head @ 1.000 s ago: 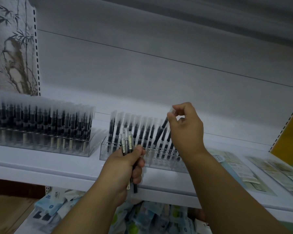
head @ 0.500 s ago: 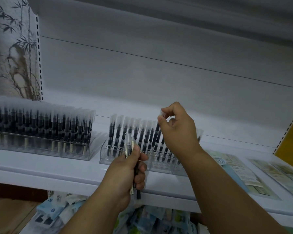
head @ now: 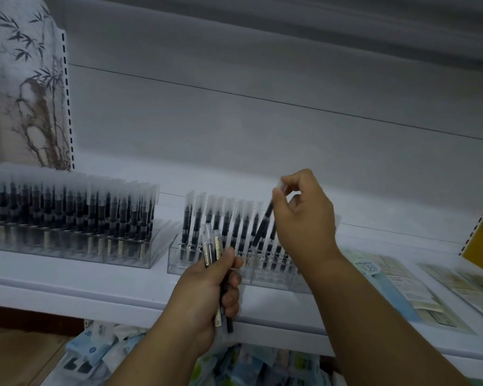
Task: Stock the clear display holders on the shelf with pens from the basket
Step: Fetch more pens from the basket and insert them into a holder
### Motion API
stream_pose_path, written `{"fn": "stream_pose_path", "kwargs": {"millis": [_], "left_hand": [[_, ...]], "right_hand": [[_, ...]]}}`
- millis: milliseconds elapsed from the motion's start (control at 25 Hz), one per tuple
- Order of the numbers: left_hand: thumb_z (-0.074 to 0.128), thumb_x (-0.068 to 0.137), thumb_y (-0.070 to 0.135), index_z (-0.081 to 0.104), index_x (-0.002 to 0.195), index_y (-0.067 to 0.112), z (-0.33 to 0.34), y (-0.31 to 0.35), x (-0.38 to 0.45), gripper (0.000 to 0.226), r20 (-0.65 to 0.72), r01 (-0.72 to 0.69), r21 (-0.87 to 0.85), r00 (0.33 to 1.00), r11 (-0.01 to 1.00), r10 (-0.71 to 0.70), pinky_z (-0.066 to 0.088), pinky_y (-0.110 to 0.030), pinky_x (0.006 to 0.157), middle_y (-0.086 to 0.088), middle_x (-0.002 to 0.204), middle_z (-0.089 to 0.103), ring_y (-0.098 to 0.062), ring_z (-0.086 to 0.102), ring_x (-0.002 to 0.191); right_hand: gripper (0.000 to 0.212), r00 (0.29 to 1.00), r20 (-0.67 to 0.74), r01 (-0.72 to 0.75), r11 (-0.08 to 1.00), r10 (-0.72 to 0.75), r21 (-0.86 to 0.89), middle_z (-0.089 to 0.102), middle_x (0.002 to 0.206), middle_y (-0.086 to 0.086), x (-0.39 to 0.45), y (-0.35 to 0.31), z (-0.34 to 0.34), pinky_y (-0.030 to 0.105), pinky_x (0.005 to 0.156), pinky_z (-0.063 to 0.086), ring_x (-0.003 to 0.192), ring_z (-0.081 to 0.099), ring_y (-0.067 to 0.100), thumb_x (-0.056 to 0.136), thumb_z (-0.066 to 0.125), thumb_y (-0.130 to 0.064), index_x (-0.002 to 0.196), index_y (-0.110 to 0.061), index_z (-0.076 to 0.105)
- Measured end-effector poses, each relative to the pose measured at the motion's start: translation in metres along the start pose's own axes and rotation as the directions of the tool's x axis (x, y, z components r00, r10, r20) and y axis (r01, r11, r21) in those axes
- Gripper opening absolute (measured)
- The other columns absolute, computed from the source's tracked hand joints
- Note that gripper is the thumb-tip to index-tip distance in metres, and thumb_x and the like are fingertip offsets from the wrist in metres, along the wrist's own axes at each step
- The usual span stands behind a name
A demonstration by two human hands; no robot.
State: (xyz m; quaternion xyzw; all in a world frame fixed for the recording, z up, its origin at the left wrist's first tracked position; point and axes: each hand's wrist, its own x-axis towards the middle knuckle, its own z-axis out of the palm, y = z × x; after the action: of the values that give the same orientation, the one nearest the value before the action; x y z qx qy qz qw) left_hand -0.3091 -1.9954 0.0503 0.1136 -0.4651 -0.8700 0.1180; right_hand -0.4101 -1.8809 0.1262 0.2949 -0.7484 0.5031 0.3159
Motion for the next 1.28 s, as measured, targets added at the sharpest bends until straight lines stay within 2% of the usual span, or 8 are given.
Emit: {"fn": "stream_pose_path", "kwargs": {"millis": [240, 400, 520, 600, 680, 1040, 1200, 1280], "left_hand": [[0.062, 0.091, 0.031, 0.061, 0.092, -0.001, 0.005, 0.002, -0.001, 0.032, 0.004, -0.005, -0.009, 1.0, 1.0, 0.005, 0.028, -0.023, 0.04, -0.006, 0.057, 0.047, -0.014, 0.033, 0.039], [0.057, 0.081, 0.053, 0.061, 0.099, -0.001, 0.01, 0.006, -0.004, 0.057, 0.046, 0.013, 0.004, 0.999, 1.0, -0.013, 0.03, -0.025, 0.043, -0.008, 0.06, 0.05, -0.016, 0.035, 0.042], [0.05, 0.085, 0.056, 0.062, 0.095, 0.0, 0.013, 0.007, -0.006, 0.058, 0.093, 0.033, -0.015, 0.995, 0.999, -0.031, 0.03, -0.024, 0.043, -0.009, 0.059, 0.05, -0.016, 0.035, 0.041], [0.051, 0.086, 0.056, 0.061, 0.092, 0.002, 0.014, 0.004, -0.006, 0.056, 0.109, 0.028, -0.012, 0.994, 1.0, -0.027, 0.029, -0.024, 0.044, -0.01, 0.059, 0.05, -0.017, 0.035, 0.04], [0.054, 0.081, 0.057, 0.061, 0.093, 0.002, 0.014, 0.002, -0.006, 0.057, 0.125, 0.019, 0.009, 0.992, 1.0, -0.02, 0.03, -0.024, 0.044, -0.01, 0.06, 0.051, -0.017, 0.035, 0.04], [0.05, 0.101, 0.03, 0.062, 0.096, -0.004, 0.023, 0.012, -0.005, 0.037, 0.006, -0.105, 0.107, 0.995, 0.989, 0.105, 0.046, -0.028, 0.046, -0.019, 0.074, 0.071, -0.025, 0.064, 0.056], [0.047, 0.102, 0.028, 0.055, 0.082, 0.003, 0.019, 0.016, -0.002, 0.033, -0.126, -0.115, 0.009, 0.985, 0.993, 0.115, 0.05, -0.03, 0.046, -0.018, 0.069, 0.067, -0.028, 0.062, 0.061], [0.046, 0.103, 0.029, 0.054, 0.083, 0.004, 0.015, 0.015, -0.001, 0.033, -0.172, -0.122, -0.027, 0.978, 0.992, 0.115, 0.051, -0.028, 0.043, -0.016, 0.064, 0.068, -0.024, 0.062, 0.051]], "right_hand": [[0.007, 0.936, 0.348, 0.018, 0.976, 0.059, -0.216, 0.061, 0.086, -0.005, -0.007, 0.012, 0.012, 0.026, 0.055, 0.045, 0.057, 0.052, 0.009, 0.098, 0.052, -0.021, 0.097, -0.028, 0.052], [0.014, 0.942, 0.335, 0.103, 0.921, 0.031, -0.376, 0.056, 0.099, -0.009, -0.003, -0.003, 0.002, 0.027, 0.062, 0.047, 0.07, 0.055, 0.006, 0.099, 0.05, -0.032, 0.111, -0.03, 0.056], [0.017, 0.86, 0.489, -0.093, 0.987, 0.148, -0.134, 0.059, 0.09, -0.01, -0.012, -0.014, -0.001, 0.02, 0.055, 0.043, 0.06, 0.056, 0.001, 0.098, 0.054, -0.036, 0.114, -0.034, 0.06], [0.015, 0.72, 0.659, -0.305, 0.952, 0.218, 0.019, 0.061, 0.073, -0.002, -0.022, -0.018, 0.0, 0.016, 0.048, 0.041, 0.049, 0.052, 0.0, 0.099, 0.055, -0.028, 0.109, -0.025, 0.066], [0.013, 0.691, 0.685, -0.41, 0.906, 0.232, 0.106, 0.059, 0.068, 0.006, -0.026, -0.019, -0.001, 0.014, 0.045, 0.039, 0.045, 0.049, 0.002, 0.099, 0.057, -0.018, 0.107, -0.016, 0.067], [0.004, 0.872, 0.386, -0.4, 0.893, 0.302, 0.205, 0.07, 0.076, -0.001, -0.02, -0.017, -0.003, 0.017, 0.054, 0.042, 0.049, 0.052, -0.004, 0.09, 0.069, -0.019, 0.092, -0.02, 0.066], [0.004, 0.95, -0.009, -0.3, 0.922, 0.312, 0.244, 0.069, 0.089, -0.006, -0.008, -0.013, -0.015, 0.03, 0.064, 0.052, 0.067, 0.059, 0.005, 0.094, 0.063, -0.025, 0.095, -0.025, 0.06], [0.004, 0.967, -0.157, -0.179, 0.976, 0.198, 0.126, 0.062, 0.086, -0.014, -0.002, -0.01, -0.023, 0.025, 0.066, 0.049, 0.068, 0.056, 0.001, 0.095, 0.061, -0.026, 0.096, -0.026, 0.057]]}}
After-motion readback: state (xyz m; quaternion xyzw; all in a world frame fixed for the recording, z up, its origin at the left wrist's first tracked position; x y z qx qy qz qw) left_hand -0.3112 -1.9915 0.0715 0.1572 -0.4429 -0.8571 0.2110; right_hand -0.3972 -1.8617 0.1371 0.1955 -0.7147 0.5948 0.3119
